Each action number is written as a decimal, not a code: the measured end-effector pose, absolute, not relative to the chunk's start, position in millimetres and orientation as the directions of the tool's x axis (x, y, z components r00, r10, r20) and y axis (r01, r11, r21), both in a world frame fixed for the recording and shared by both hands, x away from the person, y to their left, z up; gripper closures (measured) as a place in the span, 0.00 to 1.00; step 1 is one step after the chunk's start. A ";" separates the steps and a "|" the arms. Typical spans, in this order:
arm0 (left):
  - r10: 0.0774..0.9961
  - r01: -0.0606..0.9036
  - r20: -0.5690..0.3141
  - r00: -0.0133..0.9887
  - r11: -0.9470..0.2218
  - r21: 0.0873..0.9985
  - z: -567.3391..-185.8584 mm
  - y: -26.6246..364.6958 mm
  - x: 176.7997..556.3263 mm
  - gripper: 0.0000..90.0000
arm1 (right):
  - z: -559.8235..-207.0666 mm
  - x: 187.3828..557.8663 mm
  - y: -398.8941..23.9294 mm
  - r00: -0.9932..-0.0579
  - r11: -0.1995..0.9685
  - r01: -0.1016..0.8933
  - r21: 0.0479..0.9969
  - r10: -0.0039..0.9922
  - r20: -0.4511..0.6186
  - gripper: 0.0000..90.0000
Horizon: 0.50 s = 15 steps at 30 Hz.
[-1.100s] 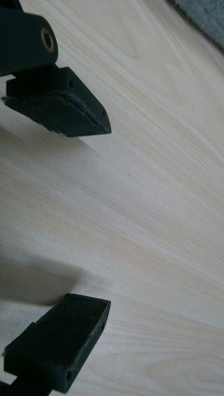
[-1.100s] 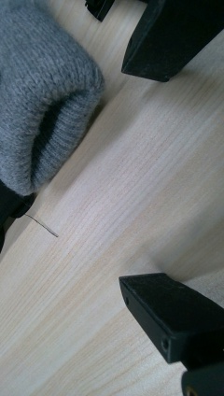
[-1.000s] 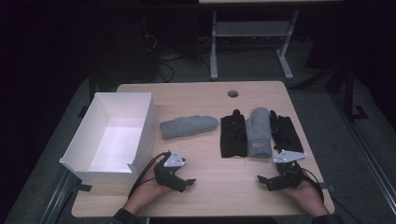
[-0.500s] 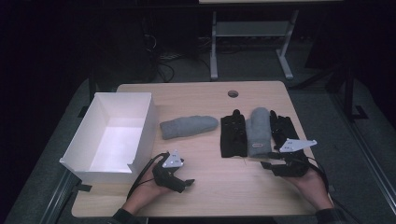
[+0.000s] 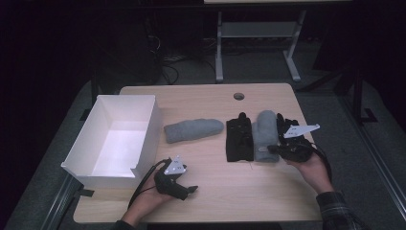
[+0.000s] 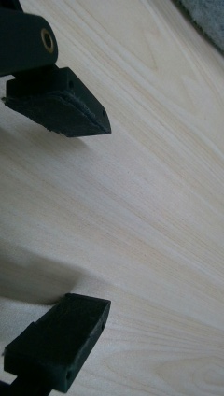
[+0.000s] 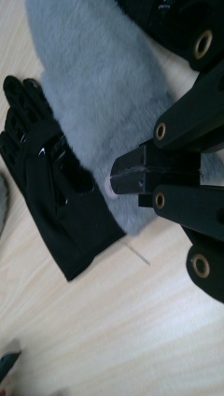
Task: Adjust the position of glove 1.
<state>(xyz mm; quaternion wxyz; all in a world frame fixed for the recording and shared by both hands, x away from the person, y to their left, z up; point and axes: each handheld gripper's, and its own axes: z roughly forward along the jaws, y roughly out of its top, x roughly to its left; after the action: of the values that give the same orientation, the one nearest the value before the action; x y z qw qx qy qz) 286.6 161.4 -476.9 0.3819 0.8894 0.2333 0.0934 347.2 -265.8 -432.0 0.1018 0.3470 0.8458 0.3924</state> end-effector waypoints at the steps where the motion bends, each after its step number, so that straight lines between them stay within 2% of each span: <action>1: 0.486 0.344 -0.012 0.874 -0.599 0.723 -476.9 161.4 286.6 0.14 | -432.0 347.2 -265.8 -0.738 0.451 0.507 0.734 0.667 0.100 1.00; 15: 0.488 0.345 -0.014 0.873 -0.597 0.724 -477.0 161.3 286.5 0.14 | -440.0 376.4 -267.2 -0.704 0.444 0.546 0.711 0.703 0.101 1.00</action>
<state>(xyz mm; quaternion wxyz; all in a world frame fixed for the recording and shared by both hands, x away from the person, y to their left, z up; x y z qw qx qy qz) 286.5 161.3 -477.0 0.3827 0.8888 0.2342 0.0932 376.4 -267.2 -440.0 0.1047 0.3702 0.8432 0.3754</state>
